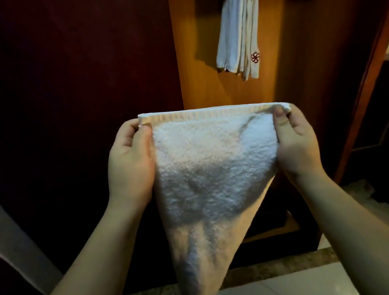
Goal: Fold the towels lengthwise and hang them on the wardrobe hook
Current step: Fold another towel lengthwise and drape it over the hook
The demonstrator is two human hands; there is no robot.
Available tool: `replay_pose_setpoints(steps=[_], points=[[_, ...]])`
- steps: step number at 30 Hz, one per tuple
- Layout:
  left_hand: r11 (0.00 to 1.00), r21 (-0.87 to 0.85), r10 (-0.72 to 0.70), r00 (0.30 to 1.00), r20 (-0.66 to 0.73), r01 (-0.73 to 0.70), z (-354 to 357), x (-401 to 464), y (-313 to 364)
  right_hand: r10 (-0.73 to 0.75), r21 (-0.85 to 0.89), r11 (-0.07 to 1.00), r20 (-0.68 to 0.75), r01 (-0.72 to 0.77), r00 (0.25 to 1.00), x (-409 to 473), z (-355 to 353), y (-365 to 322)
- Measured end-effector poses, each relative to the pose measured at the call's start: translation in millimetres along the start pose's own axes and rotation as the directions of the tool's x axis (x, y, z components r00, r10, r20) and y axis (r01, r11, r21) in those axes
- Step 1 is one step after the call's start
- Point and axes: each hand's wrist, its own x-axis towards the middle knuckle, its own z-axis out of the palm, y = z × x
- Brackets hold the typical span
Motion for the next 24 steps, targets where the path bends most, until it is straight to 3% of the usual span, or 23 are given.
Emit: replay_pose_setpoints(steps=[5, 8, 11, 13, 15, 18, 21, 24], points=[[0.976, -0.188, -0.091, 0.992, 0.087, 0.106, -3, 5, 0, 0.060, -0.007, 0.998, 0.043, -0.060, 0.997, 6, -4, -6], [0.962, -0.231, -0.115, 0.984, 0.139, 0.146, -3, 4, 0, 0.130, 0.147, 0.975, 0.222, -0.165, 0.966, 6, -13, -9], [0.958, -0.242, -0.112, 0.978, 0.178, 0.154, -3, 2, 2, 0.226, 0.311, 0.854, 0.500, -0.417, 0.836, 5, -25, -8], [0.955, -0.244, -0.116, 0.969, 0.217, 0.169, -3, 1, 1, 0.281, 0.286, 0.775, 0.642, -0.564, 0.713, 3, -32, -7], [0.947, -0.253, -0.130, 0.959, 0.253, 0.195, -4, 1, 2, 0.317, 0.258, 0.732, 0.690, -0.631, 0.650, 1, -37, -7], [0.938, -0.276, -0.132, 0.951, 0.279, 0.211, -10, 6, -1, 0.250, 0.283, 0.708, 0.756, -0.647, 0.604, 0, -38, -9], [0.933, -0.275, -0.128, 0.928, 0.350, 0.232, -17, 11, -2, 0.203, 0.343, 0.715, 0.732, -0.609, 0.650, 2, -34, -8], [0.905, -0.353, -0.070, 0.901, 0.429, 0.238, -22, 11, 4, 0.088, 0.426, 0.671, 0.768, -0.608, 0.635, 0, -22, -14]])
